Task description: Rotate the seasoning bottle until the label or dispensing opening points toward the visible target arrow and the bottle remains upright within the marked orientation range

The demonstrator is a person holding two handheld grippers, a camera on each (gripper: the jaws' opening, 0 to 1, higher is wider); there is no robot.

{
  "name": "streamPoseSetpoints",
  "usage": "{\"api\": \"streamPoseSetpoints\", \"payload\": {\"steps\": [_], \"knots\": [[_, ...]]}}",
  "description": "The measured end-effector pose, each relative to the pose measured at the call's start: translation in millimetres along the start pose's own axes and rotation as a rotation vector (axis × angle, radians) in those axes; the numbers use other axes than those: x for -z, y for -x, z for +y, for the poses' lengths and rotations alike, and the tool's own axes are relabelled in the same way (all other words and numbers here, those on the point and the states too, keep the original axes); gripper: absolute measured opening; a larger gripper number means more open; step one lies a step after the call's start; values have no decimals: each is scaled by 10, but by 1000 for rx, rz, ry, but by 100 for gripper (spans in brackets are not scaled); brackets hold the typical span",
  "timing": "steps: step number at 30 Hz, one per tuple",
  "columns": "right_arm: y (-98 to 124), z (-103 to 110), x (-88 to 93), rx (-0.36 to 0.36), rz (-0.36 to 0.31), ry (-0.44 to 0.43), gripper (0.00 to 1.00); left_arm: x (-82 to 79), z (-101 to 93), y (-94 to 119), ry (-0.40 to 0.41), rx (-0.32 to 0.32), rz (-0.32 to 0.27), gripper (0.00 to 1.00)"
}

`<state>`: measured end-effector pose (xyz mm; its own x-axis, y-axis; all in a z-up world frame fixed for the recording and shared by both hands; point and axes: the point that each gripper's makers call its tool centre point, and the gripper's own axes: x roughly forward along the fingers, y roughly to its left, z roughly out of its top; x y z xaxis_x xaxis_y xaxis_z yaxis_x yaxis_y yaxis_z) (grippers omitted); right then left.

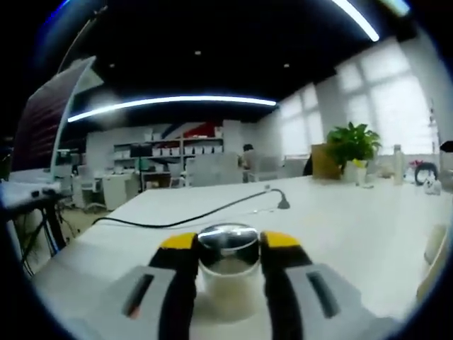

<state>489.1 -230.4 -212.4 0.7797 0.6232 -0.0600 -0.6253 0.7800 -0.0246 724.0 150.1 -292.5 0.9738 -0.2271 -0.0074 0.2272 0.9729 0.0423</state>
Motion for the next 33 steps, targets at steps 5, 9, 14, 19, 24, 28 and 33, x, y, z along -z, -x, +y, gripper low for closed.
{"api": "streamPoseSetpoints", "payload": {"steps": [5,9,14,19,24,28,33], "knots": [[-7,1,0,-2,0,6,85,-3,3,6,0,-2,-3,35],[-16,-9,-5,-3,-2,4,84,-2,12,7,2,-2,1,35],[-31,-22,13,-9,0,-8,84,-19,38,18,45,-2,-3,34],[-21,-44,27,-3,6,-6,84,-21,54,15,26,-1,-4,33],[-19,-41,24,-3,8,-5,84,-24,63,14,27,-2,2,33],[-30,-26,29,-8,10,-6,84,-51,69,38,33,-2,-8,33],[-29,-40,33,-3,11,-8,84,-100,59,66,35,13,-7,33]]}}
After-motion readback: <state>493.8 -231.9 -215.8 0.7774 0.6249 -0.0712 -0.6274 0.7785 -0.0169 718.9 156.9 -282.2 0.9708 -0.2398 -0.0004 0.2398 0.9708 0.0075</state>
